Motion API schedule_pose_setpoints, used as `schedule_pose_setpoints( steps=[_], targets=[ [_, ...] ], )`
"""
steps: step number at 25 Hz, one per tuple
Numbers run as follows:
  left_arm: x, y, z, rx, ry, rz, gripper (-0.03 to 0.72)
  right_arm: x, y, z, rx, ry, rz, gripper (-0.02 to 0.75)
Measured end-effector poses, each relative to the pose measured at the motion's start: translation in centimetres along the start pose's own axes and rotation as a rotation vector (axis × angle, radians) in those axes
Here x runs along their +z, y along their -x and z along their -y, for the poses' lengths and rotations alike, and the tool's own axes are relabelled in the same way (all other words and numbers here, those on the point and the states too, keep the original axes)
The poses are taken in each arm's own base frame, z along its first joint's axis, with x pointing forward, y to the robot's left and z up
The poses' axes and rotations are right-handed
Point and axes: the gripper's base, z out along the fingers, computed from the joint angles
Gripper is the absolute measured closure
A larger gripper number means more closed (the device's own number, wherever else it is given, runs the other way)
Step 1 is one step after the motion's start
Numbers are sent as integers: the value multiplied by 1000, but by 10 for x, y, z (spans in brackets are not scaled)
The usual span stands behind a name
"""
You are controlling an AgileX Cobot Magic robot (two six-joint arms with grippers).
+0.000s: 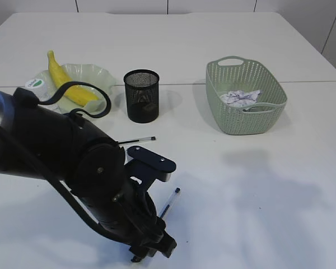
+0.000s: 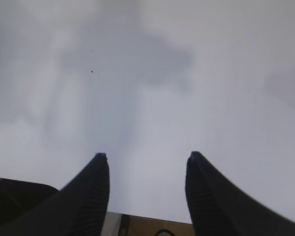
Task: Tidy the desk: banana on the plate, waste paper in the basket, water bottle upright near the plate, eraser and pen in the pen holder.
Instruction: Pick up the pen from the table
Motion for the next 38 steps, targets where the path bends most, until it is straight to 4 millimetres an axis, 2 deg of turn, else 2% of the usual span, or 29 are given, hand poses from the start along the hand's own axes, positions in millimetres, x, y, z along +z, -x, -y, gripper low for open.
schedule_pose_setpoints(
  steps=[7, 13, 22, 30, 34, 38],
  targets=[
    [0, 2, 0, 5, -2, 25, 338, 0, 0, 0, 0, 0, 0, 363],
    [11, -1, -2, 16, 16, -11, 340, 0, 0, 0, 0, 0, 0, 363],
    [14, 2, -2, 21, 20, -14, 357, 0, 0, 0, 0, 0, 0, 363],
    [15, 1, -2, 25, 25, -27, 573, 0, 0, 0, 1, 2, 0, 363],
    [14, 1, -3, 48, 40, -38, 615, 0, 0, 0, 2, 4, 0, 363],
    [14, -1, -10, 174, 119, -69, 627, 0, 0, 0, 2, 4, 0, 363]
  ],
)
